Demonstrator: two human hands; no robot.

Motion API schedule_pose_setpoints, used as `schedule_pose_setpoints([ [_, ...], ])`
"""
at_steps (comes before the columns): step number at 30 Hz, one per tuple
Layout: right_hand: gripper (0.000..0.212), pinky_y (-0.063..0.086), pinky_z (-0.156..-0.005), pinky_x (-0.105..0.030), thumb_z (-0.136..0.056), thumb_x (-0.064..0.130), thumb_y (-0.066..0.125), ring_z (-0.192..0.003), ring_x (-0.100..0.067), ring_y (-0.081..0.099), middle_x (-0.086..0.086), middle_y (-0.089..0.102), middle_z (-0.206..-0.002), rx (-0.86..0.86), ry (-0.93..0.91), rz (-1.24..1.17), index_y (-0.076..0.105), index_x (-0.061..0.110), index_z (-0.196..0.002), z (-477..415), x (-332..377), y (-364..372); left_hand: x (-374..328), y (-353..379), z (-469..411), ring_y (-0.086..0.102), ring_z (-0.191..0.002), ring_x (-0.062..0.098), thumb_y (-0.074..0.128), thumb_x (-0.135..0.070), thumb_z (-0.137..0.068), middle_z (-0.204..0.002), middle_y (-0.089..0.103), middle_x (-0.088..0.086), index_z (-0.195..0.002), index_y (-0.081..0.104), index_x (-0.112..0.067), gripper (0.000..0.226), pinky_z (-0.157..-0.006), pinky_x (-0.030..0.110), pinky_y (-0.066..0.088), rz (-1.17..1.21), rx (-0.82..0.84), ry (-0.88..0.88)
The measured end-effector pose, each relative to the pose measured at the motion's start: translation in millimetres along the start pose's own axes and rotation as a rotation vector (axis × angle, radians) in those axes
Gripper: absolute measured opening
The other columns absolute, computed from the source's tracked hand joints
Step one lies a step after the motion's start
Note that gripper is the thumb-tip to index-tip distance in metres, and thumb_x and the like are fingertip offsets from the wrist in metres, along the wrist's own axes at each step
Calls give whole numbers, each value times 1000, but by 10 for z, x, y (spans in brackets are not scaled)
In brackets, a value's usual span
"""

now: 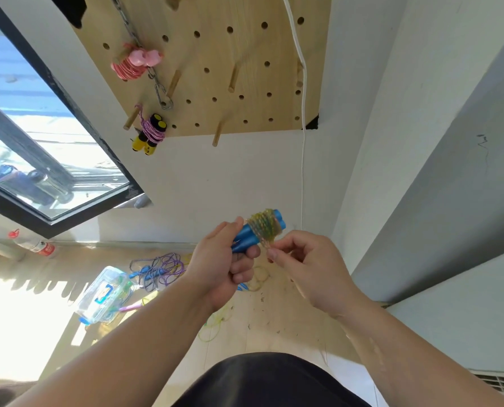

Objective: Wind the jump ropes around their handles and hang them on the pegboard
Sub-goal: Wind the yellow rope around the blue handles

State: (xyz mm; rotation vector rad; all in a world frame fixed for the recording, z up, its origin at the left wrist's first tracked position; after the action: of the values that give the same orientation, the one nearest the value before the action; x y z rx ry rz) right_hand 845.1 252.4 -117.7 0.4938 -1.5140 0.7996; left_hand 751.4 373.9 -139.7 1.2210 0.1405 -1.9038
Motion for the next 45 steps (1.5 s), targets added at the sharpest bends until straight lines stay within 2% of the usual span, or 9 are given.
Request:
schedule_pose_setpoints([
  [5,7,41,-53,-19,-92,9,70,-53,-5,53,-5,69,-69,85,92,-239,71,12,-85,27,-106,-15,-16,227,133,24,-37,9,50,-35,-104,-66,49,11,-112,42,-20,19,-35,20,27,78,174,-39],
  [11,11,48,-59,-24,-89,1,70,-62,-11,61,-7,69,-69,189,50,-303,71,10,-84,12,-78,-55,-5,307,280,29,-38,8,53,-34,-96,-72,48,11,-89,41,-20,19,-36,19,29,58,362,-106],
  [16,18,49,-58,-27,-88,1,71,-65,-17,60,-7,65,-69,313,45,-284,72,13,-102,-25,-116,3,39,274,352,32,-36,7,49,-32,-101,-72,48,12,-87,42,-21,18,-36,18,31,45,435,-147],
  [22,21,46,-62,-24,-88,14,75,-61,-7,55,7,64,-65,632,53,227,75,29,-74,-88,-163,83,144,216,454,22,-41,11,50,-32,-102,-70,46,12,-80,43,-22,25,-40,18,24,-322,507,-144],
  [25,5,39,-58,-13,-85,29,80,-58,2,54,16,63,-60,721,38,492,77,27,-80,-198,-143,167,254,157,434,25,-46,14,53,-28,-104,-63,49,6,-78,43,-23,28,-45,23,20,-679,477,-123],
  [28,10,38,-58,-13,-85,35,78,-60,3,54,19,61,-62,773,4,733,75,26,-84,-295,-68,302,340,123,361,33,-48,12,56,-26,-103,-62,51,3,-74,47,-26,31,-43,23,23,-894,422,-117],
  [36,11,47,-68,-25,-92,27,68,-78,-9,62,11,68,-81,541,-38,808,76,20,-94,-444,182,326,111,8,179,46,-59,13,57,-37,-101,-81,64,16,-87,47,-15,27,-55,27,39,-1261,98,162],
  [42,20,43,-61,-25,-98,24,57,-69,-7,58,9,67,-76,360,24,643,77,19,-96,-274,214,186,186,-75,105,32,-42,18,51,-27,-105,-70,55,16,-97,40,-5,25,-43,27,27,-757,56,40],
  [45,23,53,-76,-33,-99,22,54,-81,-12,64,5,73,-86,298,41,579,77,21,-101,-193,202,112,212,-35,63,31,-42,17,46,-31,-107,-72,54,17,-99,41,-8,25,-43,28,29,-663,21,40],
])
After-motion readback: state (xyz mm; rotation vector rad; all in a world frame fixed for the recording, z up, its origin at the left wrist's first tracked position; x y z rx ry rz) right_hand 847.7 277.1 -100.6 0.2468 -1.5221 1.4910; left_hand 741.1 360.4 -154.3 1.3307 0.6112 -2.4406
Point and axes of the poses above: each hand's wrist, its own z-axis away from the middle knuckle, its own y-axis out of the palm, x = y × z, the point moved 9 cm from there along -z, towards the middle knuckle
